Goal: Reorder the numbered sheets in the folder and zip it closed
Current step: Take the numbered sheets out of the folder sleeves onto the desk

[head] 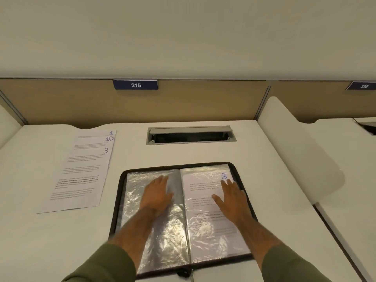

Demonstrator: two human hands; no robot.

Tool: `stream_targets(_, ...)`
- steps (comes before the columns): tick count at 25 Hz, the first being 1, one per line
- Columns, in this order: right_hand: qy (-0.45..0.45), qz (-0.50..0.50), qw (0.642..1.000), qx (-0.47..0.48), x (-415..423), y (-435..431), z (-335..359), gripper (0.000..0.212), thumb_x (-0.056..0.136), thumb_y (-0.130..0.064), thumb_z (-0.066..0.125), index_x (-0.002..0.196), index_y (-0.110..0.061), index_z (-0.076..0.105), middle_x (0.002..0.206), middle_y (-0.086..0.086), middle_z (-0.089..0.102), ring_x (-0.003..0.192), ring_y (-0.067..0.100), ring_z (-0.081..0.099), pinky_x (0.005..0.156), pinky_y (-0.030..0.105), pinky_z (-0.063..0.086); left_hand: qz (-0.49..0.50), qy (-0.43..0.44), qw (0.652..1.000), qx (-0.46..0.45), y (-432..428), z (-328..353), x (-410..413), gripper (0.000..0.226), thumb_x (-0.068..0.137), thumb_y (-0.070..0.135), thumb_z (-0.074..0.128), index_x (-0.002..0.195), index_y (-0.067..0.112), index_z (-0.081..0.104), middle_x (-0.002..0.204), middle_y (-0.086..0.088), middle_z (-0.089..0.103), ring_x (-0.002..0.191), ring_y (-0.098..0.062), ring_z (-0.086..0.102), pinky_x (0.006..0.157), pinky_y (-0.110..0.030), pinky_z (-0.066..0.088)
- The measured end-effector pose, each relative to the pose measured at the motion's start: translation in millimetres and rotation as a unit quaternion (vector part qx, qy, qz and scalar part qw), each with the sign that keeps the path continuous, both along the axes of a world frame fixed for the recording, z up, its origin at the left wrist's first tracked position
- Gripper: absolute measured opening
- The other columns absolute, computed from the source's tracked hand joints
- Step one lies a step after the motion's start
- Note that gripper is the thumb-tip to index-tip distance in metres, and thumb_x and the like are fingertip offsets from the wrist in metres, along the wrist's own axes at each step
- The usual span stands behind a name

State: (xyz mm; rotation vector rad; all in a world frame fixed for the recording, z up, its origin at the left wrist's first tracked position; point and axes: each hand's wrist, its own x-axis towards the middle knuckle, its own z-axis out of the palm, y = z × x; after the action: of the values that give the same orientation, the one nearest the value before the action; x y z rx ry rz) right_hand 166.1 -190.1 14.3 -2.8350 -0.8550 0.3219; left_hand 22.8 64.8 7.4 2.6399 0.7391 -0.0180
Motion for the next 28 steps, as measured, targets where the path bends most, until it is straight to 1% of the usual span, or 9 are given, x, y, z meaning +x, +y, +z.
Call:
stream_targets(3, -0.006, 0.039, 0.999, -0.020, 40, 0, 3, 0.078, 0.101, -0.062, 0.033, 0.162, -0.021, 0.007, 0.170, 0.005, 0.004, 0.156, 0.026, 0.003, 0.125, 0.048, 0.012, -0.043, 0.007, 0.999, -0.021, -27, -6, 39, 0.074, 0.095, 0.046, 0.060, 0.157, 0.024, 0.026, 0.165, -0.001, 0.027, 0.151, -0.021, 0.025, 0.125, -0.042, 0.021)
stream_targets(5, -0.009, 0.070, 0.997, -0.028, 68, 2, 3, 0.076, 0.101, -0.061, 0.036, 0.161, -0.021, 0.013, 0.170, 0.004, 0.002, 0.156, 0.025, 0.000, 0.125, 0.049, 0.008, -0.059, 0.013, 0.998, -0.022, -36, -6, 61, 0.072, 0.095, 0.045, 0.061, 0.157, 0.025, 0.030, 0.165, 0.002, 0.027, 0.151, -0.020, 0.025, 0.125, -0.040, 0.020)
stream_targets(8, -0.004, 0.095, 0.995, -0.020, 103, 6, 1, 0.069, 0.100, -0.058, 0.044, 0.156, -0.023, 0.028, 0.169, 0.003, 0.010, 0.156, 0.025, 0.001, 0.124, 0.051, 0.008, -0.059, -0.003, 0.998, -0.022, -44, -5, 83, 0.062, 0.098, 0.041, 0.059, 0.154, 0.026, 0.037, 0.163, 0.004, 0.032, 0.149, -0.017, 0.027, 0.123, -0.036, 0.019)
stream_targets(11, 0.009, 0.117, 0.993, -0.012, 125, 11, -8, 0.069, 0.097, -0.056, 0.051, 0.155, -0.025, 0.030, 0.167, 0.000, 0.019, 0.156, 0.025, 0.005, 0.124, 0.052, 0.010, -0.054, -0.005, 0.998, -0.023, -48, -1, 98, 0.059, 0.099, 0.037, 0.059, 0.153, 0.025, 0.038, 0.162, 0.004, 0.033, 0.149, -0.018, 0.027, 0.123, -0.037, 0.019)
stream_targets(13, 0.019, 0.124, 0.992, -0.001, 135, 16, -13, 0.068, 0.096, -0.052, 0.056, 0.154, -0.024, 0.032, 0.164, -0.002, 0.028, 0.155, 0.024, 0.011, 0.123, 0.051, 0.013, -0.053, -0.001, 0.998, -0.012, -46, 0, 110, 0.059, 0.099, 0.037, 0.060, 0.153, 0.024, 0.038, 0.162, 0.003, 0.033, 0.149, -0.019, 0.027, 0.123, -0.037, 0.018)
stream_targets(17, -0.002, 0.133, 0.990, 0.041, 139, 18, -13, 0.053, 0.093, -0.037, 0.063, 0.143, -0.025, 0.048, 0.143, -0.002, 0.054, 0.141, 0.022, 0.038, 0.116, 0.044, 0.030, -0.048, 0.005, 0.999, -0.020, -45, -1, 125, 0.057, 0.098, 0.036, 0.061, 0.150, 0.026, 0.041, 0.161, 0.004, 0.035, 0.148, -0.018, 0.029, 0.122, -0.038, 0.020)
stream_targets(19, 0.010, 0.129, 0.989, 0.075, 143, 17, -11, 0.047, 0.094, -0.028, 0.060, 0.140, -0.023, 0.053, 0.136, -0.001, 0.060, 0.134, 0.022, 0.046, 0.110, 0.040, 0.036, -0.047, -0.003, 0.999, -0.015, -46, 0, 132, 0.051, 0.097, 0.035, 0.062, 0.145, 0.027, 0.048, 0.153, 0.004, 0.045, 0.142, -0.018, 0.037, 0.119, -0.038, 0.026)
stream_targets(23, 0.071, 0.095, 0.987, 0.112, 147, 19, -9, 0.049, 0.097, -0.024, 0.059, 0.145, -0.023, 0.050, 0.145, -0.002, 0.053, 0.134, 0.020, 0.046, 0.110, 0.038, 0.038, -0.040, -0.020, 0.999, 0.005, -48, 2, 144, 0.040, 0.096, 0.029, 0.062, 0.136, 0.026, 0.056, 0.134, 0.004, 0.059, 0.124, -0.019, 0.047, 0.108, -0.037, 0.036)
stream_targets(28, 0.055, 0.092, 0.992, 0.070, 149, 24, -3, 0.052, 0.097, -0.028, 0.059, 0.147, -0.021, 0.046, 0.145, 0.002, 0.054, 0.133, 0.025, 0.046, 0.109, 0.041, 0.039, -0.047, 0.005, 0.999, 0.024, -47, -1, 151, 0.030, 0.096, 0.031, 0.060, 0.126, 0.027, 0.060, 0.124, 0.004, 0.055, 0.117, -0.018, 0.047, 0.102, -0.035, 0.038)
